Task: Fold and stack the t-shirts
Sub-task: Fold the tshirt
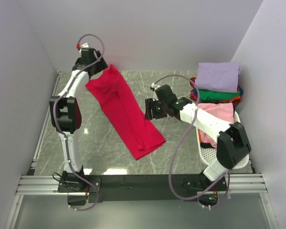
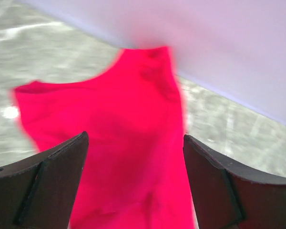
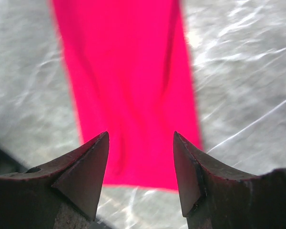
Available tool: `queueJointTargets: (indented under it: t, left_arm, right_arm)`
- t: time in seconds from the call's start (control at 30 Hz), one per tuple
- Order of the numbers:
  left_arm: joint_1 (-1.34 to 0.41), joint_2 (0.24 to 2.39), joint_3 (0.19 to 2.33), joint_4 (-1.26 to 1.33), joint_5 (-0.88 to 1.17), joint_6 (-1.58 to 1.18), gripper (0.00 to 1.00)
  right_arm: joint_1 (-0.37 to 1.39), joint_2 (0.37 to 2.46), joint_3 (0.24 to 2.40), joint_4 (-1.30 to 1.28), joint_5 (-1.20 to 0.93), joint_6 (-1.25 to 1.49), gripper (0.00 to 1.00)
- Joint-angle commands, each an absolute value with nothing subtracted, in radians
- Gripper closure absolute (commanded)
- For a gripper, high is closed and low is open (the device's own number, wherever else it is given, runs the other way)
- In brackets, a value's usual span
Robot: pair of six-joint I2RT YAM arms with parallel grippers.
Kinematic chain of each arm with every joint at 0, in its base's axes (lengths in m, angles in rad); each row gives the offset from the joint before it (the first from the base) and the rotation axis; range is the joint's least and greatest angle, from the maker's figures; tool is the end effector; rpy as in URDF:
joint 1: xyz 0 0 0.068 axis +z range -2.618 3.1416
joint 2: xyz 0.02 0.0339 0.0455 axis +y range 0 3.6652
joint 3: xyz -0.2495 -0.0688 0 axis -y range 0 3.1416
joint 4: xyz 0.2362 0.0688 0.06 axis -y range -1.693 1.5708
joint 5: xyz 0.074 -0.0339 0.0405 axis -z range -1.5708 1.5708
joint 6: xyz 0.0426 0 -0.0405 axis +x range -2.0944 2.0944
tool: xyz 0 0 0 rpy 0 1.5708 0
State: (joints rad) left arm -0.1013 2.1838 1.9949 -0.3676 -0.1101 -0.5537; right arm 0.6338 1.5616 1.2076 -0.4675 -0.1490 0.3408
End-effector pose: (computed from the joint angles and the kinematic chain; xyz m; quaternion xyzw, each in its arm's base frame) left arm 0.5035 -0.0465 0.2707 -0.2218 0.8446 -0.1105 0.4746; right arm 0.2695 0.2059 0.2524 -0.1624 0.9141 0.2321 0.2900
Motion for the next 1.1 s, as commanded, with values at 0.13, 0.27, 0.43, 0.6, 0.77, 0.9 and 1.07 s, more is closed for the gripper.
queueJointTargets:
  t: [0.13, 0.27, 0.43, 0.6, 0.77, 0.9, 1.07]
  left_arm:
    - [-0.025, 2.215, 1.853, -0.411, -0.049, -0.558, 0.14]
    - [-0.021, 2.269, 1.879, -0.443, -0.038, -0.542, 0.14]
    - [-0.017, 2.325, 1.914, -0.459, -0.026, -0.541, 0.14]
    - [-0.015, 2.396, 1.974, -0.483, -0.026, -0.541, 0.14]
    - [-0.017, 2.442, 2.051, -0.491, -0.008, -0.545, 0.14]
    - [-0.031, 2.493, 2.129, -0.503, -0.008, -0.528, 0.14]
    - [-0.077, 2.543, 2.220, -0.520, -0.021, -0.491, 0.14]
  right_arm:
    - [0.546, 1.756, 1.262, -0.368, -0.236, 0.216, 0.37]
    - [0.528, 1.796, 1.224, -0.336, -0.265, 0.215, 0.37]
    - [0.526, 1.836, 1.189, -0.310, -0.307, 0.219, 0.38]
    - [0.528, 1.867, 1.141, -0.291, -0.324, 0.241, 0.39]
    - [0.540, 1.861, 1.103, -0.304, -0.321, 0.258, 0.47]
    - [0.557, 1.845, 1.074, -0.317, -0.319, 0.279, 0.69]
    - [0.587, 1.800, 1.028, -0.342, -0.308, 0.324, 0.89]
